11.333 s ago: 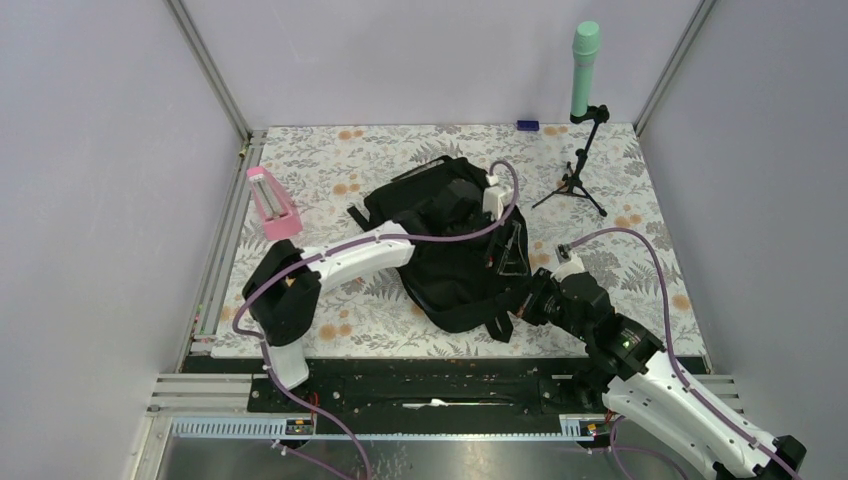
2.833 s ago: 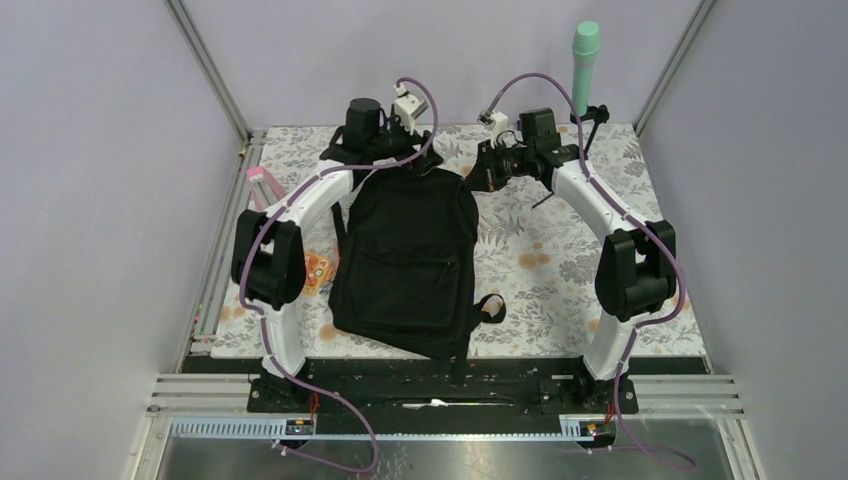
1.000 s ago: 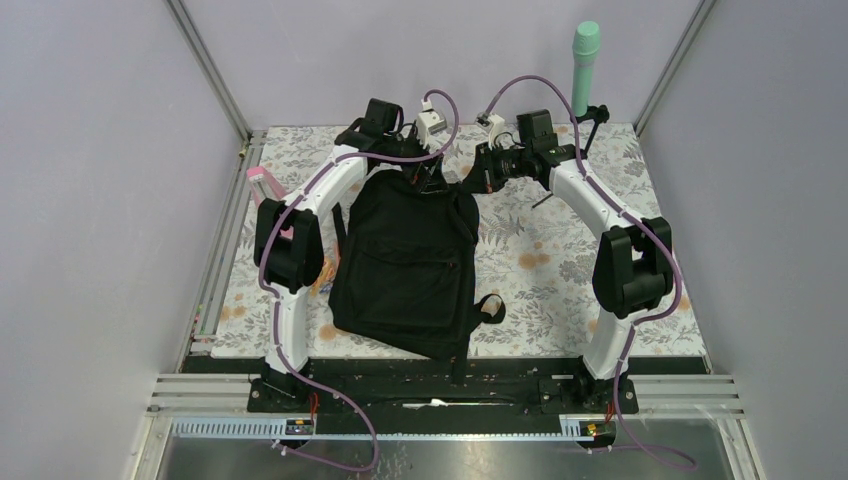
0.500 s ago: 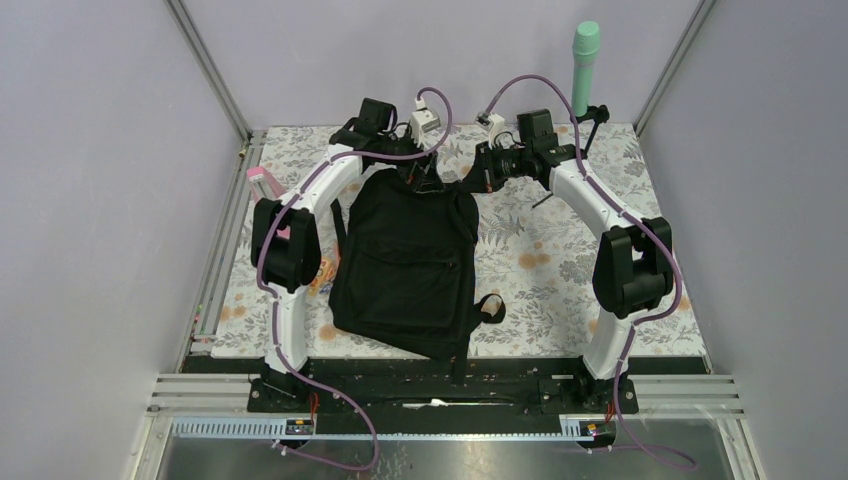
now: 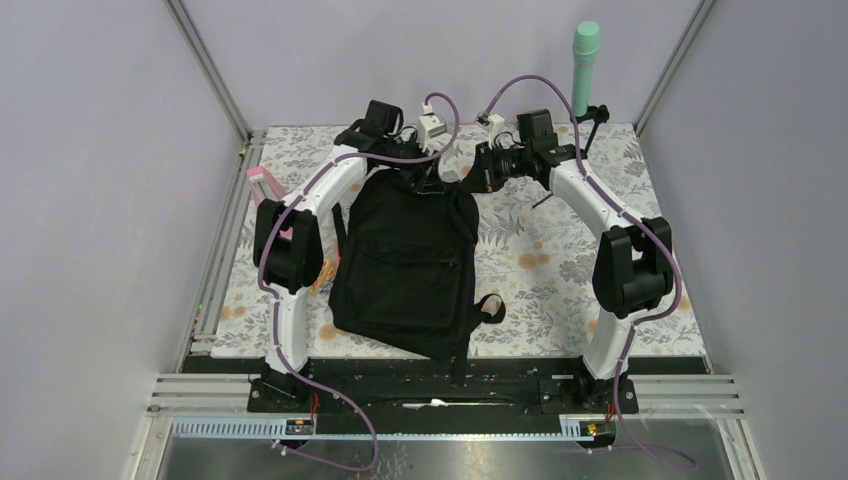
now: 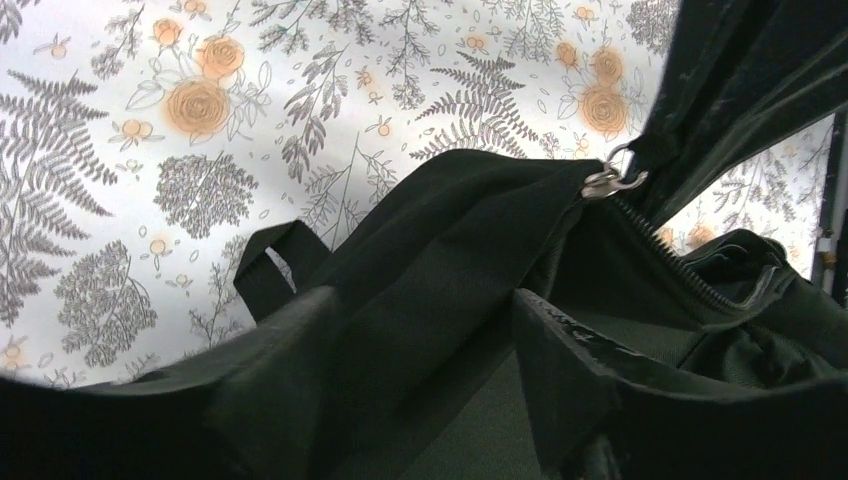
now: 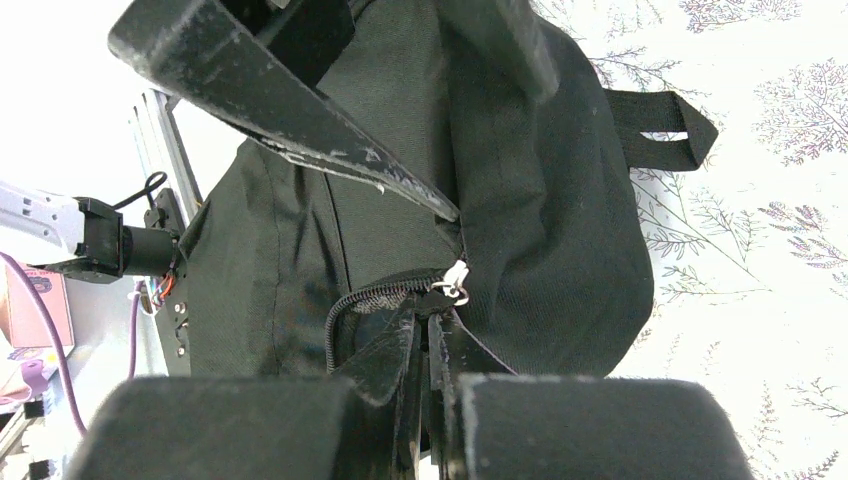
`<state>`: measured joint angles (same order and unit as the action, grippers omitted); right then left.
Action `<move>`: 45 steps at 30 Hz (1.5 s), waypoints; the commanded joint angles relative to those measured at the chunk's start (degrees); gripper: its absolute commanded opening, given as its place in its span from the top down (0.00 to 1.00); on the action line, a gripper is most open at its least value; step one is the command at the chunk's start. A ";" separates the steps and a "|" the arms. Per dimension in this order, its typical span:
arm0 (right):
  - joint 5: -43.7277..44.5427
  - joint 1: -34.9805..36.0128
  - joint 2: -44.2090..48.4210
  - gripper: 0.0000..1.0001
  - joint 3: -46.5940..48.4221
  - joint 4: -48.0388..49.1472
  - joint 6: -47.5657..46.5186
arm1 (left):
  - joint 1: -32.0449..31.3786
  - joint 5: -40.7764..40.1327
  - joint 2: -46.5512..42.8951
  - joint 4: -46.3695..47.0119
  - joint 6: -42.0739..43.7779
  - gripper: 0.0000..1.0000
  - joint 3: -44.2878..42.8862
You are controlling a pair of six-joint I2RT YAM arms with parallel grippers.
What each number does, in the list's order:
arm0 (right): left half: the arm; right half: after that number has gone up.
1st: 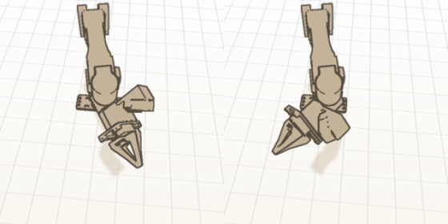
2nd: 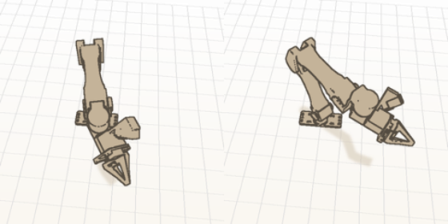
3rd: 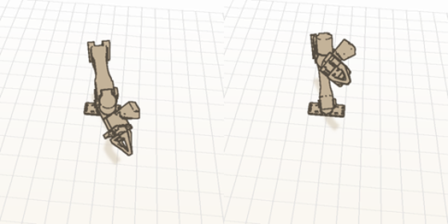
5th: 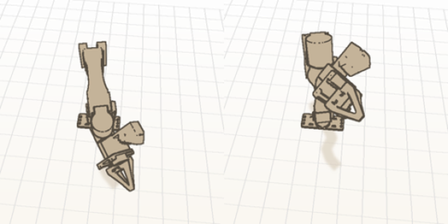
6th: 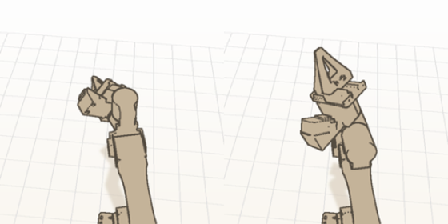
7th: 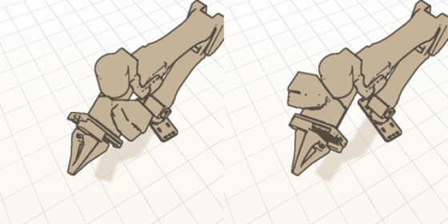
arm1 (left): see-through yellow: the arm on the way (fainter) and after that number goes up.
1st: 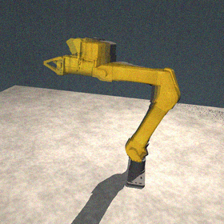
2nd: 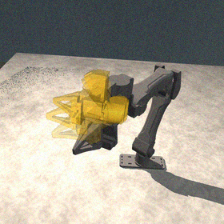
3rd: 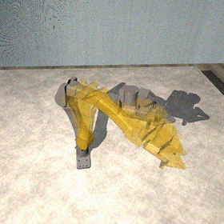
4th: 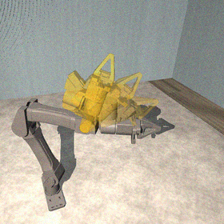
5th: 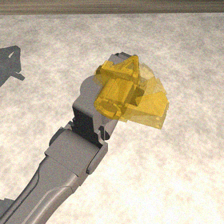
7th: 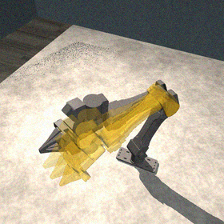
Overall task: Pack the student bag
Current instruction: Zip the student bag at the center of the board.
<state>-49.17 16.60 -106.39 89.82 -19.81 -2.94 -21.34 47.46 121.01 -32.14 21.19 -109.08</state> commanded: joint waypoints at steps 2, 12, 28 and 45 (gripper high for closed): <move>-3.35 0.10 1.29 1.00 3.37 5.67 0.57 | -2.39 -4.67 1.38 -4.86 3.85 0.58 -4.12; 2.97 0.61 6.89 1.00 -0.73 3.25 9.15 | -2.38 -23.21 -12.97 33.25 -11.61 1.00 18.69; 19.94 10.65 23.72 1.00 -15.08 -1.79 18.29 | -1.92 -42.79 -15.81 40.45 -20.20 1.00 21.74; 21.72 16.48 34.91 1.00 -28.47 1.72 29.13 | 1.12 -49.18 -18.60 38.69 -28.87 1.00 20.59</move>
<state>-20.95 28.38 -78.15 62.92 -13.19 22.24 -27.18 20.12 103.94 -3.46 -7.05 -85.47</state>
